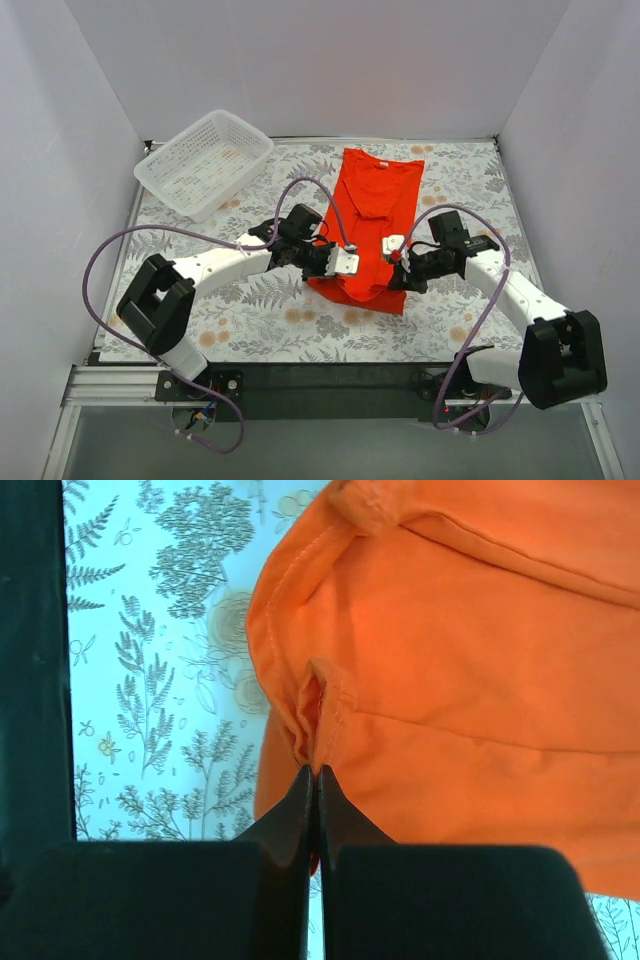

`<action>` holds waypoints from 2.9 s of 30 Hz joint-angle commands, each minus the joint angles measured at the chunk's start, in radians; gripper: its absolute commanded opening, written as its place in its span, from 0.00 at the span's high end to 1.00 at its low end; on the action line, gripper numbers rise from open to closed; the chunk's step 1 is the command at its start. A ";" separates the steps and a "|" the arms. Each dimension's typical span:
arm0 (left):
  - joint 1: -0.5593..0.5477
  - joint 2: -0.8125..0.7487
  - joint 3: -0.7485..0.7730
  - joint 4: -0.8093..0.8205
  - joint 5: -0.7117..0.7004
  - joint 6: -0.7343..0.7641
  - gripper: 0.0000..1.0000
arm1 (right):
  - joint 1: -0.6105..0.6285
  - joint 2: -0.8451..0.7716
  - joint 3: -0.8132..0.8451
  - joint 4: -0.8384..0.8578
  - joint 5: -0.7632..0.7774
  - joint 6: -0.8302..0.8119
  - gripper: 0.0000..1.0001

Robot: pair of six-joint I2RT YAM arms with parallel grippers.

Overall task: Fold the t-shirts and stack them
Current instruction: Fold the tshirt

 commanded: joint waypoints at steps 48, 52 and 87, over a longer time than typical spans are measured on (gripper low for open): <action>0.073 0.399 0.582 -0.155 -0.114 0.328 1.00 | -0.292 0.458 0.367 0.081 -0.116 0.243 0.99; 0.085 0.406 0.585 -0.138 -0.114 0.330 1.00 | -0.298 0.498 0.406 0.090 -0.091 0.258 0.99; 0.163 0.617 0.747 0.124 -0.140 0.319 1.00 | -0.343 0.765 0.681 0.218 -0.004 0.476 0.99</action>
